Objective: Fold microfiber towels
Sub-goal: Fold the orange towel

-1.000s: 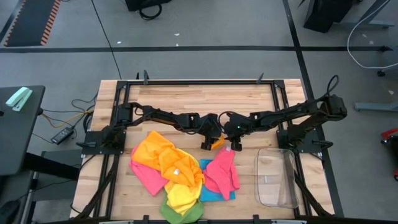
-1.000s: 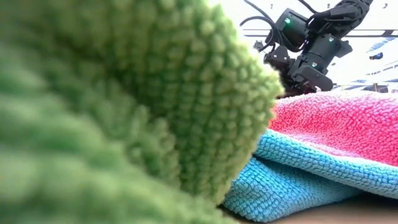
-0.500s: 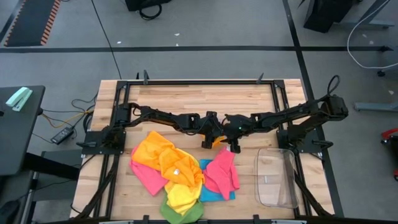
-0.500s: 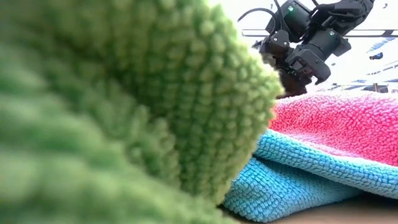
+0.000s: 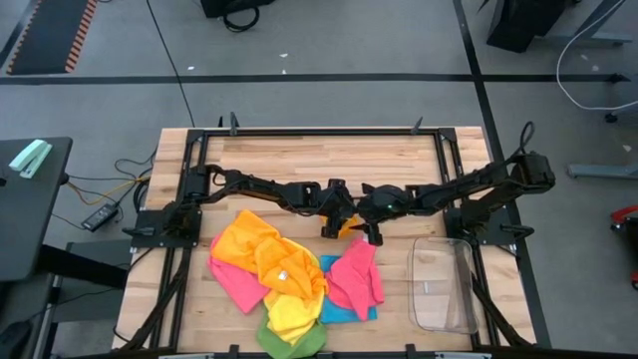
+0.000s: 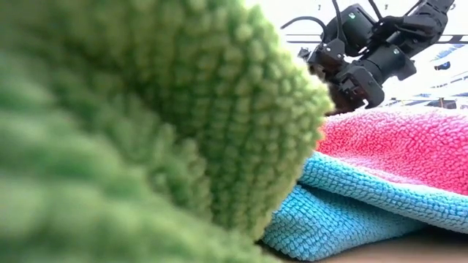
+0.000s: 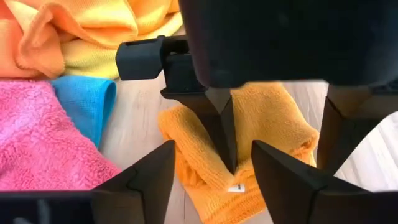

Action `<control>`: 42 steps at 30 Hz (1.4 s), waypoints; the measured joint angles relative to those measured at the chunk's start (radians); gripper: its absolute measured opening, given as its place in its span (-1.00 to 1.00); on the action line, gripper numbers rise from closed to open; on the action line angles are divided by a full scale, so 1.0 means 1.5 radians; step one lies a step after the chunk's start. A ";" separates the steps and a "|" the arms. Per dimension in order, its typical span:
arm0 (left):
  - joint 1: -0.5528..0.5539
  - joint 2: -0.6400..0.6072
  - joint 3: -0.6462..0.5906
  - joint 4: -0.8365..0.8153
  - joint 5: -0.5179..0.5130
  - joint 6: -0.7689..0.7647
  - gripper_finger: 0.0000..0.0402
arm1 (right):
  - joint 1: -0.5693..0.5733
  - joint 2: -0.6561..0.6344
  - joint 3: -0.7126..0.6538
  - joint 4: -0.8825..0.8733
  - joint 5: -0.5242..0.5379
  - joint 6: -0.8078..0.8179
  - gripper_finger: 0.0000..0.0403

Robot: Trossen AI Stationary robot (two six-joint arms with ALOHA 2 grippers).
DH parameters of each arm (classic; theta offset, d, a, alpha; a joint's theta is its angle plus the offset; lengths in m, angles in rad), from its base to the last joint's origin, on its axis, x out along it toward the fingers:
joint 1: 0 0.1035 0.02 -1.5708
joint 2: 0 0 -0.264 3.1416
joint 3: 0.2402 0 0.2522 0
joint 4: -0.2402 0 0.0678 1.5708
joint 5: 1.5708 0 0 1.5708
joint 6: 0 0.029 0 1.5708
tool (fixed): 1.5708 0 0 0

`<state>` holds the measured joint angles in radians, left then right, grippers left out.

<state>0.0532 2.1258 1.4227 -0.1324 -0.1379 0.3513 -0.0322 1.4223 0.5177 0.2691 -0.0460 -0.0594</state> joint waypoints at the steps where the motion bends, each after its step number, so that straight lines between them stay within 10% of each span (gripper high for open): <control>1: 0.000 0.000 0.000 0.000 0.000 0.000 0.42 | 0.000 0.000 -0.008 0.011 0.000 0.003 0.16; 19: 0.001 0.000 0.000 -0.001 0.001 0.006 0.43 | 0.005 0.128 -0.050 0.243 0.027 -0.019 0.41; 42: 0.000 -0.055 0.000 -0.031 0.002 0.001 0.43 | 0.005 0.130 -0.050 0.188 0.018 0.004 0.41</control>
<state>0.0528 2.0429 1.4227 -0.1789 -0.1352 0.3523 -0.0246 1.6176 0.4423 0.5507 -0.0189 -0.0528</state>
